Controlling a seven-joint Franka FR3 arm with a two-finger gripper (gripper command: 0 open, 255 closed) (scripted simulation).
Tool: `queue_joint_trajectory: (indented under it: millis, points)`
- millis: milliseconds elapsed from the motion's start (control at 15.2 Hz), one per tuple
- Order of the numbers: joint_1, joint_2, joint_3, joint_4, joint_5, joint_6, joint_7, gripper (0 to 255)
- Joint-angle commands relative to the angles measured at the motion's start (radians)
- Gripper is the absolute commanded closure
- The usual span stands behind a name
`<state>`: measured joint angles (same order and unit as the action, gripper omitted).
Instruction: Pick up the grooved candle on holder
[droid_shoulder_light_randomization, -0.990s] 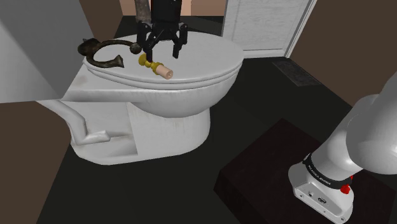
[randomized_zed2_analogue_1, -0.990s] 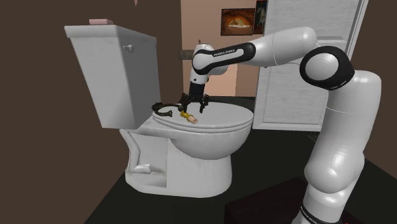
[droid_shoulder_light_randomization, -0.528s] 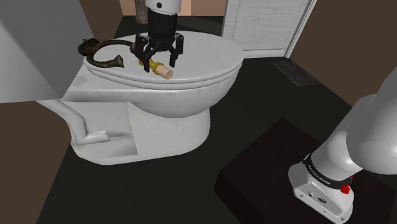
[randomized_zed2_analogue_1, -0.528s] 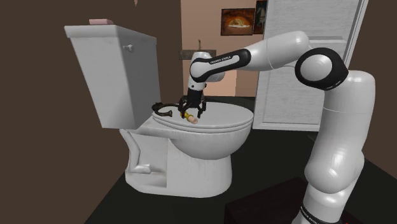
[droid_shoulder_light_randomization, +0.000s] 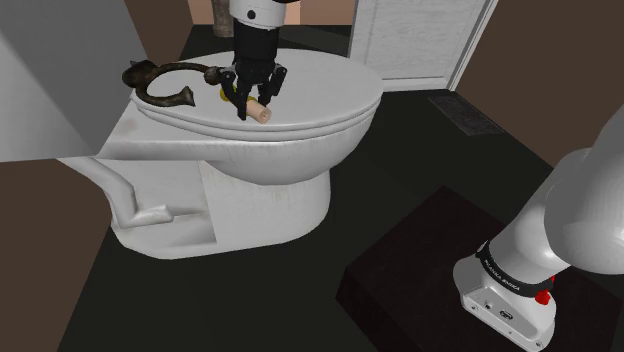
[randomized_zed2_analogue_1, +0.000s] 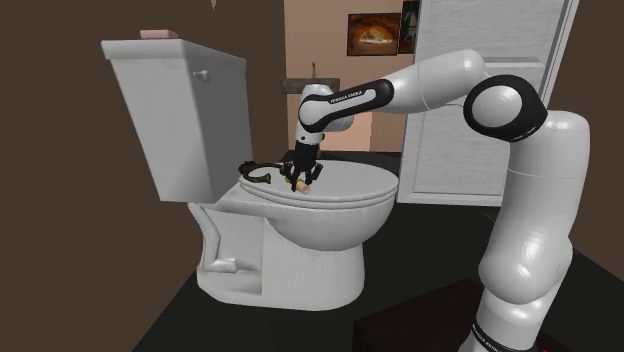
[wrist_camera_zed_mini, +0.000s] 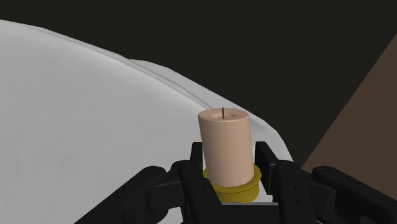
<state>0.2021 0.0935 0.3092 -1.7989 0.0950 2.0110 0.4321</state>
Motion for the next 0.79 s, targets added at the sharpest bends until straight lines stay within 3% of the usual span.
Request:
queue_joint_trajectory:
  millis: [0,198,726]
  points:
    - [0.000,0.001,0.000,-0.002,0.001,0.000,0.000,255]
    - [0.001,0.004,0.001,0.002,-0.001,-0.002,0.001,255]
    - [0.000,-0.004,0.000,0.100,-0.002,-0.107,0.010,255]
